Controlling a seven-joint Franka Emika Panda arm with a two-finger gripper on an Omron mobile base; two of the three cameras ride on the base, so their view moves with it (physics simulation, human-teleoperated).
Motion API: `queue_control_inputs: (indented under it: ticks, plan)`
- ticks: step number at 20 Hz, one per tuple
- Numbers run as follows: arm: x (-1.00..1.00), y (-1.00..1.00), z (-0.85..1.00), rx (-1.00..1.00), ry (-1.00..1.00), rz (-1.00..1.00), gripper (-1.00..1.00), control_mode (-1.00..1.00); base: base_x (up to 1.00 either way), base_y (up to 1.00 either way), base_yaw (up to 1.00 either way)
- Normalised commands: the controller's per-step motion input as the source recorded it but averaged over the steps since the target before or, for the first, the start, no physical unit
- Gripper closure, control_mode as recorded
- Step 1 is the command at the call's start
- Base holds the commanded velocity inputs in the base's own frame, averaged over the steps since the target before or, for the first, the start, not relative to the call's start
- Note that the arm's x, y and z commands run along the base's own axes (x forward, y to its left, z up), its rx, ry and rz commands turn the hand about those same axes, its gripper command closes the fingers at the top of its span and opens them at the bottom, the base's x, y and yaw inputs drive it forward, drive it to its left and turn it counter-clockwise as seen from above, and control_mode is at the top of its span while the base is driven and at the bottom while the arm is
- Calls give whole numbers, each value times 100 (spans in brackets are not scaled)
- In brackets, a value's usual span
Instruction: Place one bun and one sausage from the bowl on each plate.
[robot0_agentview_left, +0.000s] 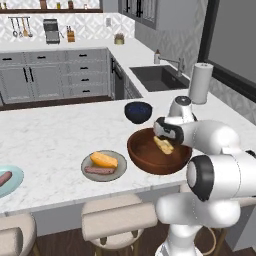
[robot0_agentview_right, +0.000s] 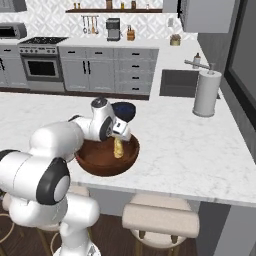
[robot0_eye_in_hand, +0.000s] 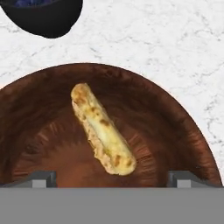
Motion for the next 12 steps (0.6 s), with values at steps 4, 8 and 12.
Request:
queue_control_inputs:
  ticks: [4, 8, 12]
  plan:
    - [71, 28, -49, -46, 36, 32, -100, -100, 0, 0, 0]
    - [-9, 11, -76, -37, 29, 8, -100, -100, 0, 0, 0]
    - [-3, 0, -45, -23, 4, -10, -100, -100, 0, 0, 0]
